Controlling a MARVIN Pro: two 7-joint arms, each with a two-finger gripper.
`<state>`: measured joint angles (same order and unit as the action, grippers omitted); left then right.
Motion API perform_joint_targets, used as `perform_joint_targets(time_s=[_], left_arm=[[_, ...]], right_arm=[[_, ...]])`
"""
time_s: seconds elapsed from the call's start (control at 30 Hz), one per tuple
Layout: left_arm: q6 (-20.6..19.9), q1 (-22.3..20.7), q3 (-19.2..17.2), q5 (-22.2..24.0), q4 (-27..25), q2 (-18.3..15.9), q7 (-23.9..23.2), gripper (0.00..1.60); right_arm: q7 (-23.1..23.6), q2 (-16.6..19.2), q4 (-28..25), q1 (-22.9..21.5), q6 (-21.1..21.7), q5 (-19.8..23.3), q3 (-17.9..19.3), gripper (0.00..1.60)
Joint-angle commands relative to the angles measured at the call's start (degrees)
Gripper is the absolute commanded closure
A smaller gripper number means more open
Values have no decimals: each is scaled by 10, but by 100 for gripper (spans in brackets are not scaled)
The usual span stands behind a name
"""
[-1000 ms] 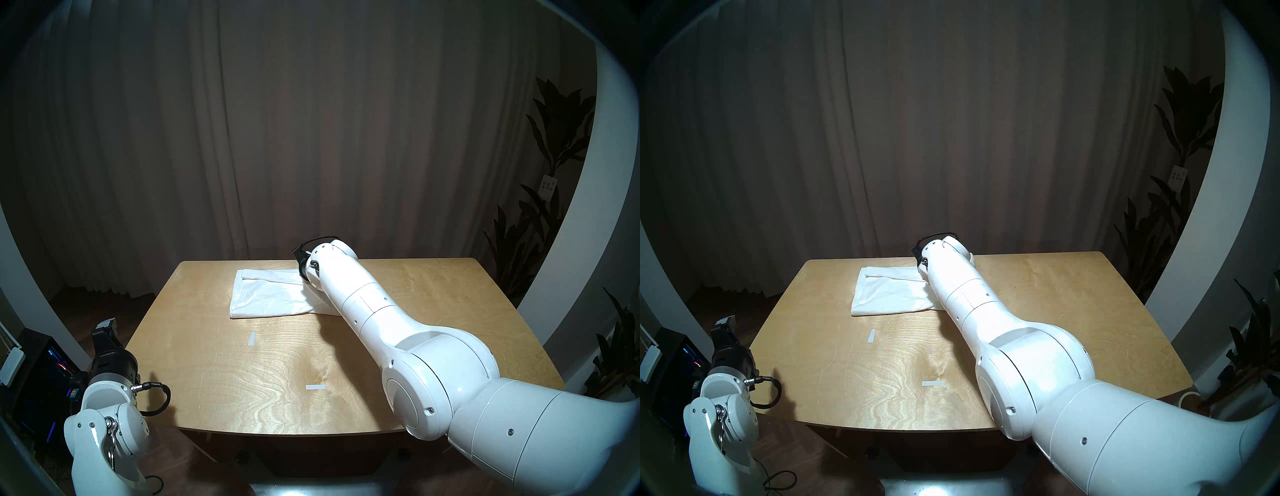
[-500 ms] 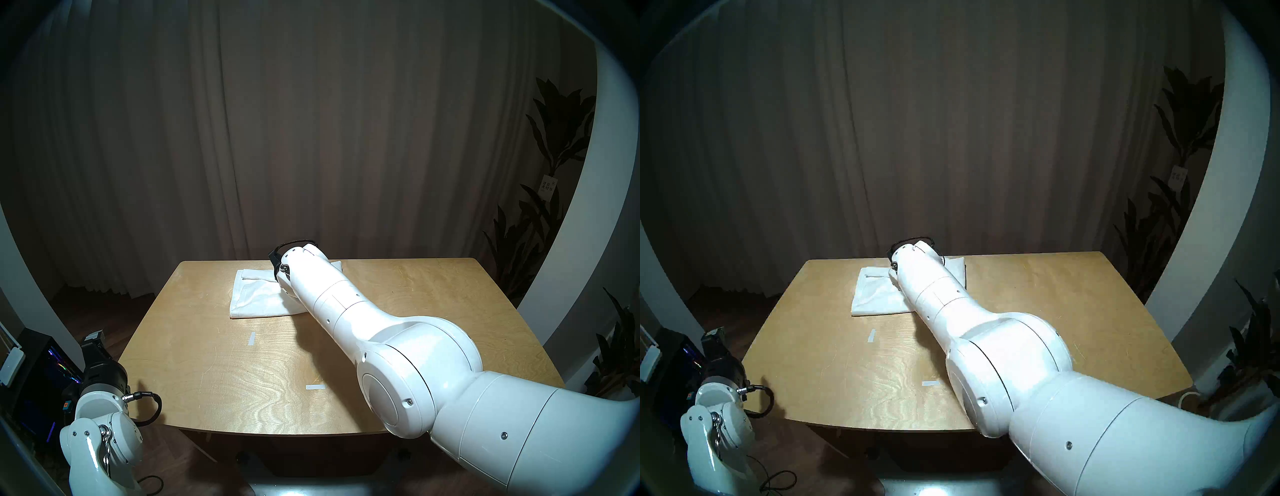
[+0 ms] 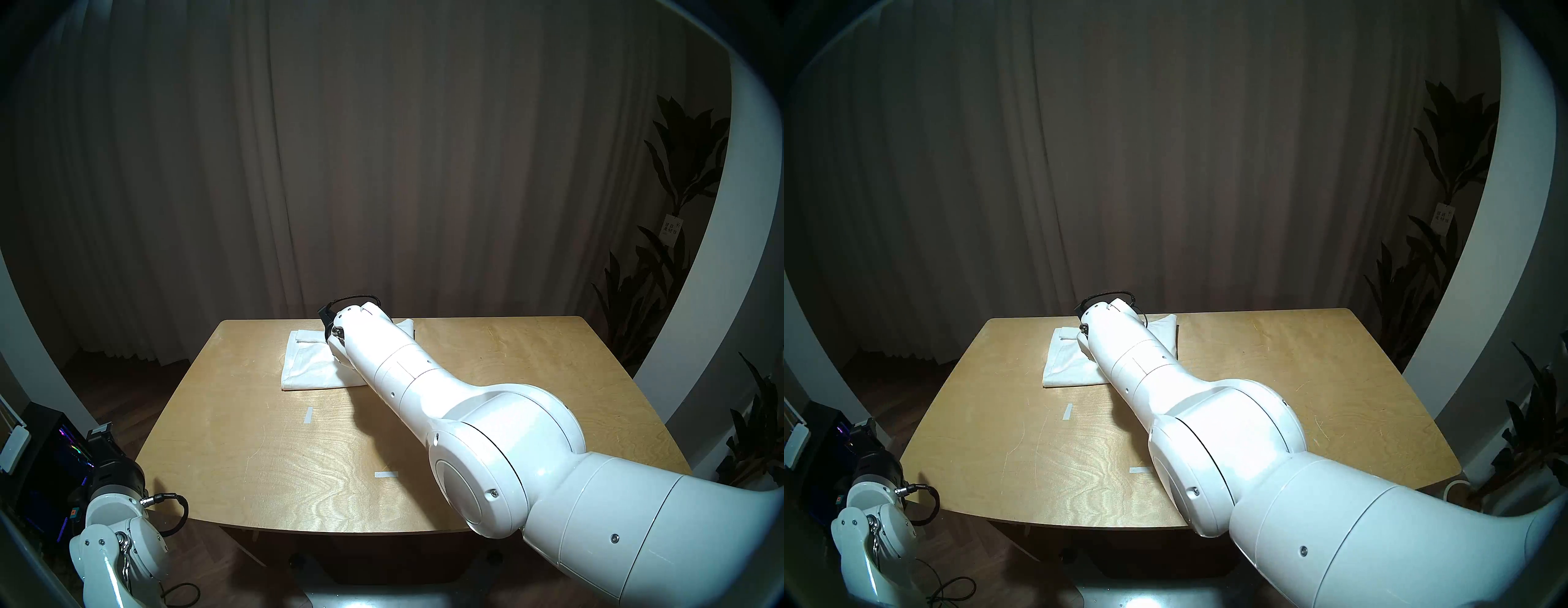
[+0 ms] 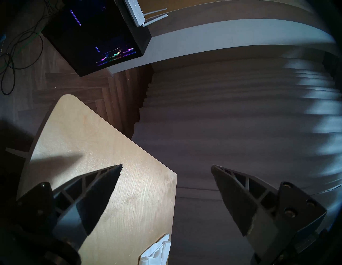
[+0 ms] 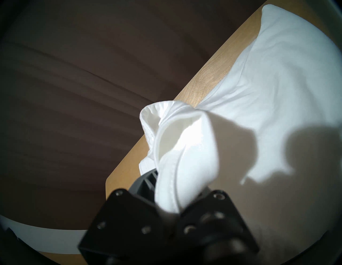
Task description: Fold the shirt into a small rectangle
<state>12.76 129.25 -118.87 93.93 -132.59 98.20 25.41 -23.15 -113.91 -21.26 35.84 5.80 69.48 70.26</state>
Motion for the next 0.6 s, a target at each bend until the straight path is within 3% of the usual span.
perform_joint_targets(time_s=[0.0, 0.57], left_arm=[[4, 7, -9, -1, -9, 4, -4, 0], [13, 14, -30, 2, 3, 18, -4, 0]], right_arm=[[19, -11, -16, -12, -1, 15, -22, 160], [42, -11, -24, 4, -2, 57, -80, 160]])
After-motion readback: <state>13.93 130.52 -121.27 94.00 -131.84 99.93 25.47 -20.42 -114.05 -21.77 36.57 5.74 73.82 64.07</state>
